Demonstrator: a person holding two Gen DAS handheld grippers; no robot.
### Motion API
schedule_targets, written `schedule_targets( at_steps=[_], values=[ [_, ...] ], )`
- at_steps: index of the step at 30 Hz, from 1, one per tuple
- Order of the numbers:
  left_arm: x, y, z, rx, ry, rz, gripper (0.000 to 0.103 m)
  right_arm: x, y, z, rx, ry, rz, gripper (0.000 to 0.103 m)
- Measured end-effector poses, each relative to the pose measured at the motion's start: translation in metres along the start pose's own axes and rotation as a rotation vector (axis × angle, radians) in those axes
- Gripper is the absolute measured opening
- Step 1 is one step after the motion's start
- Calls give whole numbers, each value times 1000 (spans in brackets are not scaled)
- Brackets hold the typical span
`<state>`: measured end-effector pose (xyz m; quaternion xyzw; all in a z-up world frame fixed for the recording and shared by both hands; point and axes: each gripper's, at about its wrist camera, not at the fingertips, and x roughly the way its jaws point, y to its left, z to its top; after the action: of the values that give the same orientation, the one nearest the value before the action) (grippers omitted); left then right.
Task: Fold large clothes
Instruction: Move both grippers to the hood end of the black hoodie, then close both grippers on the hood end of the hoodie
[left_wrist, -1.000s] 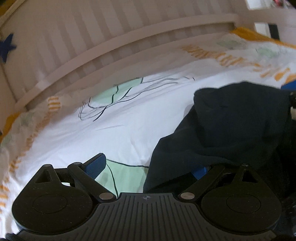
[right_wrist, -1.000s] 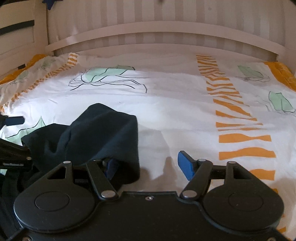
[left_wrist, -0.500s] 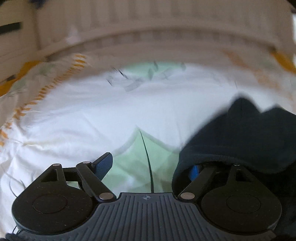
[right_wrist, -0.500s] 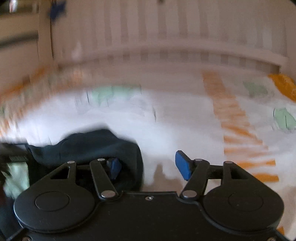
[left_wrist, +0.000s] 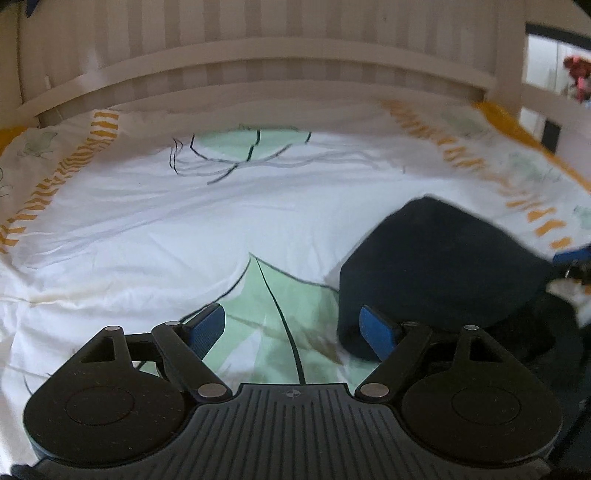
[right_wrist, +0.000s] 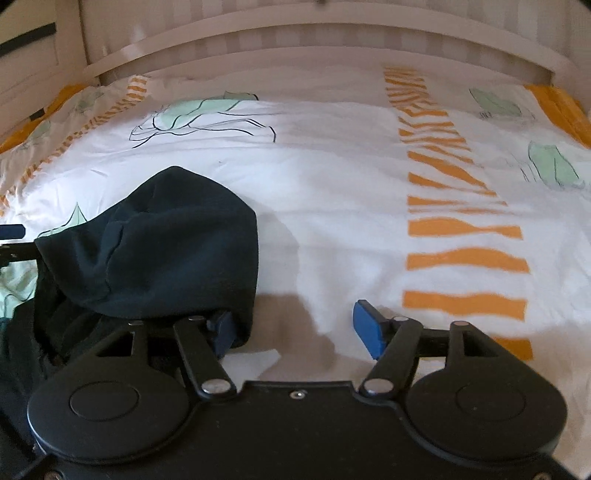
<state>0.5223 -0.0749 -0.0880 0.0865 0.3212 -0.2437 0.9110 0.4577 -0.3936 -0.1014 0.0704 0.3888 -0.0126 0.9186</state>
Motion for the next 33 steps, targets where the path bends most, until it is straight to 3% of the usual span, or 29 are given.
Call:
schedule_targets(
  at_steps=[6,12,19,22,27,28,30,31,32,33],
  values=[
    [-4,-10,16,-77,-47,-24,80,-17,-1,-4,-1,-24,83,75],
    [20,-38,17,-86,-18,-35,80,-21,-16,9,189,-114,228,75],
    [74,-58,-7,-68,132,-15,82,13,-3,31,210,-96,225,75],
    [80,-49,-15,-133,114,-33,88,30,4,37,197,-78,223,75],
    [80,-48,-17,-133,109,-36,90,53,9,40,200,-41,216,75],
    [80,-48,-17,-132,107,-35,90,58,8,40,215,-32,216,73],
    [79,-48,-17,-134,107,-36,90,63,5,40,256,-19,228,52],
    [79,-48,-16,-134,108,-35,90,64,3,40,278,-14,236,29],
    [76,-48,-15,-134,109,-33,89,62,4,41,287,-19,228,20],
    [72,-49,-14,-137,109,-35,88,58,6,41,268,-33,221,19]
  ],
)
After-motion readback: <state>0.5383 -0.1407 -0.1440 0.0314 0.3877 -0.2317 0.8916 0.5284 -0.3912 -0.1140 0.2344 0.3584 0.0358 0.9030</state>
